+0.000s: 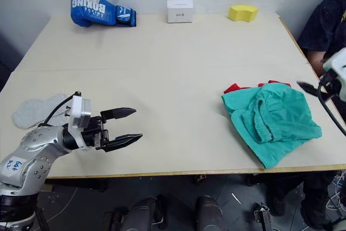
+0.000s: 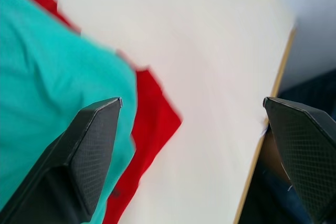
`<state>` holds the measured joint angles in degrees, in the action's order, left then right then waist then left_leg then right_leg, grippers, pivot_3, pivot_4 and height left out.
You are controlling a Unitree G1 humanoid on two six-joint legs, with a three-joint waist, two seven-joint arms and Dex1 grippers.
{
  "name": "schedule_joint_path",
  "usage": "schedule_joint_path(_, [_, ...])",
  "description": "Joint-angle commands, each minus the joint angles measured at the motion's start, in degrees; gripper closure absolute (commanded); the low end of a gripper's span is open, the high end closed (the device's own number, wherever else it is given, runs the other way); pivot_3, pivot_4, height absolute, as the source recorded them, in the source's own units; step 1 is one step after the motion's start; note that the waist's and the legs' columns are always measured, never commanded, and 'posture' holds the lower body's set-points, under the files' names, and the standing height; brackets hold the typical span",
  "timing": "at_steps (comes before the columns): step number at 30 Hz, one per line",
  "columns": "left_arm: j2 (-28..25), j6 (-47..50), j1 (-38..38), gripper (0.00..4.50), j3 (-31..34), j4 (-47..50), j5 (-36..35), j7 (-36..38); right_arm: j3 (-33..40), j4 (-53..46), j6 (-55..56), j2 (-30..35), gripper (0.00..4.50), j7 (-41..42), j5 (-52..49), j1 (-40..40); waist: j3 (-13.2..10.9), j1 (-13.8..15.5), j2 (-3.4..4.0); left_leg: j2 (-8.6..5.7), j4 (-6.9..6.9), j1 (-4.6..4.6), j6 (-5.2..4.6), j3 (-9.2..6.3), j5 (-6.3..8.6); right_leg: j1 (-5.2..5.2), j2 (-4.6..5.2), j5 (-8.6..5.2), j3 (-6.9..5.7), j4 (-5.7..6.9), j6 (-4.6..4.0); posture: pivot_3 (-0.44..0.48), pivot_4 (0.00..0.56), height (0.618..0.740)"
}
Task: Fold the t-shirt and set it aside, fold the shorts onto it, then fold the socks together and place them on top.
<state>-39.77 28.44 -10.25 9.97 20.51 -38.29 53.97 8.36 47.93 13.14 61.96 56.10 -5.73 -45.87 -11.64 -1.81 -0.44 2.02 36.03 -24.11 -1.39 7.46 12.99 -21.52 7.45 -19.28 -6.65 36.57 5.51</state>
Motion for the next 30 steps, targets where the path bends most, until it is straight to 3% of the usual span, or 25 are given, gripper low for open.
schedule_joint_path(1, [-1.84,-2.40,0.76,0.00,3.16,-2.40,1.07,1.16,3.58,-18.03,-8.78,-3.65,0.02,-0.10,-7.70,4.72,0.00,0.01,0.00,0.10,0.00,0.01,0.05,0.00,0.02,0.00,-0.05,0.00,0.00,0.00,-0.01,0.000,0.150,0.740])
schedule_joint_path(4, [-1.96,-4.81,2.10,0.00,6.58,-5.61,2.21,-0.05,3.07,-31.61,-13.56,-8.46,0.02,-0.99,-11.41,10.74,0.00,0.05,0.01,0.18,0.02,0.00,0.10,-0.03,0.05,-0.01,-0.11,-0.02,-0.04,0.03,-0.04,0.000,0.150,0.740])
schedule_joint_path(9, [-3.65,-4.49,7.55,0.00,15.64,-9.08,2.28,-2.71,0.21,-44.94,-18.74,-17.54,0.02,-6.02,-12.69,16.46,-0.06,-0.62,0.13,-2.41,-2.01,-0.17,-0.44,-3.66,-1.72,1.65,1.71,-0.22,-4.30,-0.35,0.41,0.000,0.150,0.740])
schedule_joint_path(12, [-2.87,-7.97,13.84,0.00,24.40,-10.43,4.35,-6.19,-2.10,-53.89,-20.86,-23.07,0.02,-7.06,-14.90,23.94,-0.07,1.38,0.07,-2.42,-1.78,-0.15,-0.39,-3.89,-1.78,1.78,1.74,-0.31,-3.84,-0.31,0.55,0.000,0.150,0.740])
schedule_joint_path(15, [-0.13,-12.42,22.40,0.00,33.71,-13.22,7.84,-10.66,-3.10,-57.86,-11.02,-28.60,0.02,-8.24,-12.66,30.99,-0.06,2.59,0.04,-2.42,-1.69,-0.14,-0.51,-3.83,-1.51,1.83,1.74,-0.30,-3.64,-0.71,0.56,0.000,0.150,0.740])
schedule_joint_path(21, [6.40,-12.81,37.09,0.00,46.04,-16.20,9.16,-17.51,-4.07,-58.85,-2.00,-30.66,0.02,0.22,-17.13,42.20,0.06,3.16,-0.18,-2.37,-1.63,-0.05,-0.56,-3.54,-1.01,1.76,1.92,-0.23,-3.06,-0.83,0.71,0.000,0.150,0.740])
schedule_joint_path(25, [6.19,-9.38,40.47,0.00,48.00,-13.91,9.61,-21.95,-4.14,-59.22,1.12,-30.54,0.02,1.27,-16.45,46.36,0.13,3.40,-0.31,-2.22,-1.64,-0.02,-0.45,-3.56,-0.87,1.78,1.82,-0.26,-2.99,-0.98,0.67,0.000,0.150,0.740])
schedule_joint_path(30, [-2.16,1.21,34.69,0.00,41.82,-7.90,7.61,-22.88,-5.64,-65.00,-0.21,-30.76,0.02,0.85,-17.94,47.96,0.24,3.55,-0.48,-2.15,-1.69,-0.11,-0.43,-3.83,-0.83,1.53,1.44,-0.48,-2.16,-1.19,0.36,0.000,0.150,0.740])
